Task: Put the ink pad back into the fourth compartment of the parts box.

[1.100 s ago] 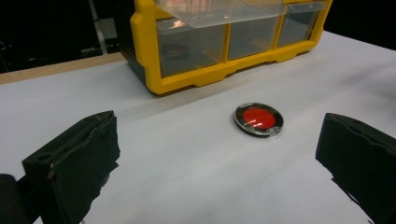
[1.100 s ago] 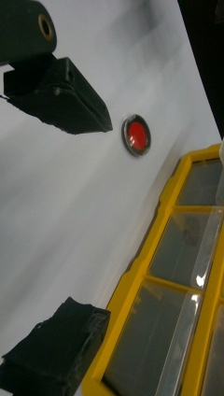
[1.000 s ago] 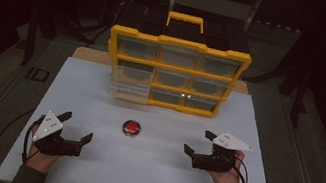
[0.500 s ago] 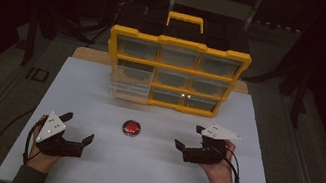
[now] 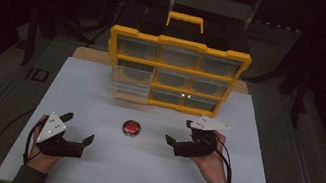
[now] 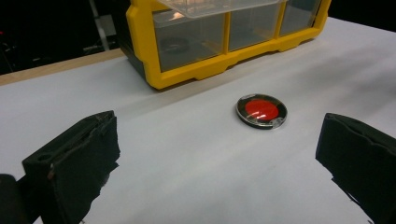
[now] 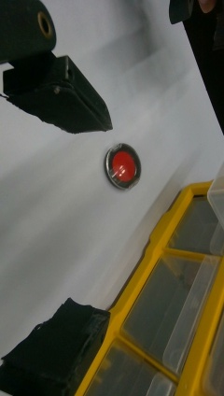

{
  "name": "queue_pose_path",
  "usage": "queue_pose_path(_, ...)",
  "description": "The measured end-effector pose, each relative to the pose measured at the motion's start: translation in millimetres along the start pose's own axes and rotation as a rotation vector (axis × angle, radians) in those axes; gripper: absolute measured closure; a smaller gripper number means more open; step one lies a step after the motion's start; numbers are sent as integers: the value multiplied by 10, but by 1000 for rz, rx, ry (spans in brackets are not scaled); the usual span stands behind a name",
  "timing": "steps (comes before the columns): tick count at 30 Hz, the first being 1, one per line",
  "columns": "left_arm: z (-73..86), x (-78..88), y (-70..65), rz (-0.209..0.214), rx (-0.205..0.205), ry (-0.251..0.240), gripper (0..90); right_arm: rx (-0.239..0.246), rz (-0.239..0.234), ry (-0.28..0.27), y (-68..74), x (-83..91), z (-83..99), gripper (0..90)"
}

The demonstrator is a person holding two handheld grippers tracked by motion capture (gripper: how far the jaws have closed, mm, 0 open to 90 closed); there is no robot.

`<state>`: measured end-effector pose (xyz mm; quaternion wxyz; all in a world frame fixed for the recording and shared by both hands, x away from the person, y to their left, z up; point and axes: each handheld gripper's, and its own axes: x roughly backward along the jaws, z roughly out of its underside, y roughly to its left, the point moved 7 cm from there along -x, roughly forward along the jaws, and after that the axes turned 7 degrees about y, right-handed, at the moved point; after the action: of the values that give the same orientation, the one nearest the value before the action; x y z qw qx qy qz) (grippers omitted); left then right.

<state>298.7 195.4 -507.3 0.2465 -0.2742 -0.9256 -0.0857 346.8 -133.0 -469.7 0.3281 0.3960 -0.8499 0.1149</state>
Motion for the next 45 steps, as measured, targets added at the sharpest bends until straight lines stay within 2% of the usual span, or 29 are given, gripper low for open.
queue_pose_path(8,3,0,1,2,-1,2,0,28,-34,45,101,-222,-150,77)
queue_pose_path(19,6,3,7,3,0,3,0,64,-48,81,206,-403,-259,77)
queue_pose_path(24,7,0,6,3,0,4,0,73,-50,94,222,-455,-266,76)
queue_pose_path(27,7,-2,5,4,-1,4,0,77,-49,119,238,-543,-258,77)
queue_pose_path(45,8,0,13,5,2,4,0,96,-69,169,349,-842,-290,77)
